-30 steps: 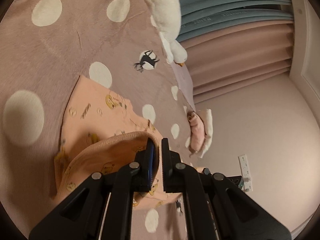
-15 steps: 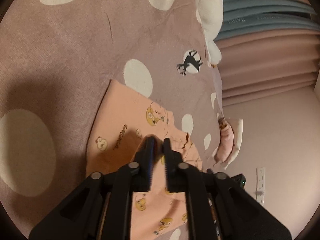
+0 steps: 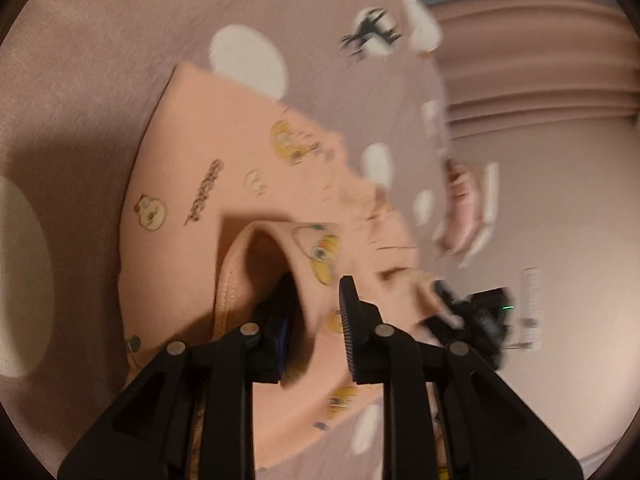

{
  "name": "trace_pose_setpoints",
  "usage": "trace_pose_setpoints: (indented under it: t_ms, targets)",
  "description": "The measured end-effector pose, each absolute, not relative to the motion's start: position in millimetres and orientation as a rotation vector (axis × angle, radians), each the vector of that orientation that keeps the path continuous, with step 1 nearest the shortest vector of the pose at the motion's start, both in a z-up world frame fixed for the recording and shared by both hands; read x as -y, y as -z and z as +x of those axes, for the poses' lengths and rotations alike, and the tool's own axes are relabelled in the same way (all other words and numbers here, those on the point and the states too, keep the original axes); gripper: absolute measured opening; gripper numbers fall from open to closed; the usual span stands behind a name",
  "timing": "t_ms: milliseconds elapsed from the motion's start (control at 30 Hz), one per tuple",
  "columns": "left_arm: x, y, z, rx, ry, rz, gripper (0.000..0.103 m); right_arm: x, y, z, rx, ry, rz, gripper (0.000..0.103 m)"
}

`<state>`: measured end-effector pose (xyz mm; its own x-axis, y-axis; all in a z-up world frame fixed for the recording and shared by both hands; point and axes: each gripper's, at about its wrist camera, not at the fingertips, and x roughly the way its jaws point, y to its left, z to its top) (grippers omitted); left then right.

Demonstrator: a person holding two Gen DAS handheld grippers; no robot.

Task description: Fold small clothes

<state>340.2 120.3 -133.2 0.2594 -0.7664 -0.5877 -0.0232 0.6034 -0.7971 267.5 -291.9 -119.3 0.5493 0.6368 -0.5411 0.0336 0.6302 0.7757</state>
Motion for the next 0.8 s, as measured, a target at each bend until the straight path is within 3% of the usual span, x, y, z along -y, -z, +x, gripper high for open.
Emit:
trace_pose_setpoints:
  t_ms: [67,100,233,500,533,567,600,667,733,800]
  targets:
    - [-120.2,135.3,342.5,-1.200,0.554,-0.831,0.011,290.0,119.1,268.6,-0.938,-0.384,0.797,0.019]
    - [-122.3,134.8,343.6,-1.177,0.541,-0.865,0.005,289.5,118.2,268.8,-0.933,-0.374,0.784,0.014]
    - [-144.6,130.9,343.8,-0.997,0.494,-1.090,0.003,293.5,109.6,273.4,-0.896,-0.396,0.846,0.008]
    - [-159.6,124.3,368.2,-0.924,0.305,-1.134,0.003,301.5,113.9,316.8,-0.896,-0.260,0.976,0.008]
    - [-159.2,127.4,372.9,-0.958,0.265,-1.118,0.006,305.7,123.7,323.6,-0.924,-0.211,1.002,0.016]
    - [-160.8,130.3,376.0,-0.989,0.220,-1.094,0.012,309.3,130.7,326.6,-0.938,-0.192,1.024,0.034]
    - [-162.3,131.8,377.4,-1.013,0.193,-1.069,0.014,313.7,137.4,327.8,-0.938,-0.186,1.056,0.037]
    - [-165.6,128.8,376.7,-1.027,0.180,-1.011,0.017,322.3,139.2,322.5,-0.898,-0.188,1.080,0.038]
    - [-177.3,120.3,371.0,-1.035,0.148,-0.941,0.026,327.7,129.2,313.7,-0.854,-0.147,1.021,0.038]
    - [-185.2,114.7,362.2,-1.016,0.144,-0.879,0.026,329.7,109.3,302.1,-0.791,-0.141,0.921,0.039]
